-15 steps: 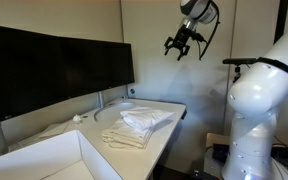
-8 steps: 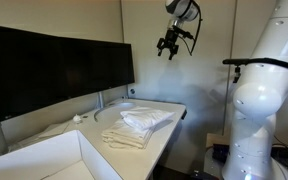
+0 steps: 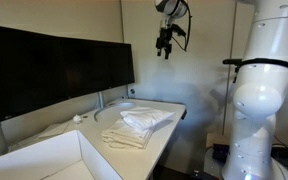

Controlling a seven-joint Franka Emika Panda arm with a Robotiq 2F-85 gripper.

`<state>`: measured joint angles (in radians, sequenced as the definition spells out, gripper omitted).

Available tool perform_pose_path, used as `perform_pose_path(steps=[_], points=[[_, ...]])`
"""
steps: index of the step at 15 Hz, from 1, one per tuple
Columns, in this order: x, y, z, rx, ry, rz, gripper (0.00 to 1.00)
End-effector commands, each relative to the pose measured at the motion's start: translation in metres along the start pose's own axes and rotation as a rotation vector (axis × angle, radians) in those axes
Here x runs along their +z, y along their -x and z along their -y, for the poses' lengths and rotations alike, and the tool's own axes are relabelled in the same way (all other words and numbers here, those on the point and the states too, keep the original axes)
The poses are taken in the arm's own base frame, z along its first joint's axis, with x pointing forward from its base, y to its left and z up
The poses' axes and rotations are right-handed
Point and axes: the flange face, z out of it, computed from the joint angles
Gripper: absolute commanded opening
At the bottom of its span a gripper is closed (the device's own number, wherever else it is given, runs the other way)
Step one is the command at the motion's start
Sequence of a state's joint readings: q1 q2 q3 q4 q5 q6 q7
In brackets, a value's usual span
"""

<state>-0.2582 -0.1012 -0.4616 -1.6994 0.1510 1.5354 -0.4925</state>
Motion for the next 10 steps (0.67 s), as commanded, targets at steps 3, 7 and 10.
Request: perform_pose_path(steps=[3,7,10], points=[[0.013,-0.017,0.036,-0.252,0.070,0.134,1.00],[0.016,-0.022,0.044,-0.291,0.091,0.134,1.00],[0.017,-0.023,0.046,-0.317,0.095,0.139,1.00]])
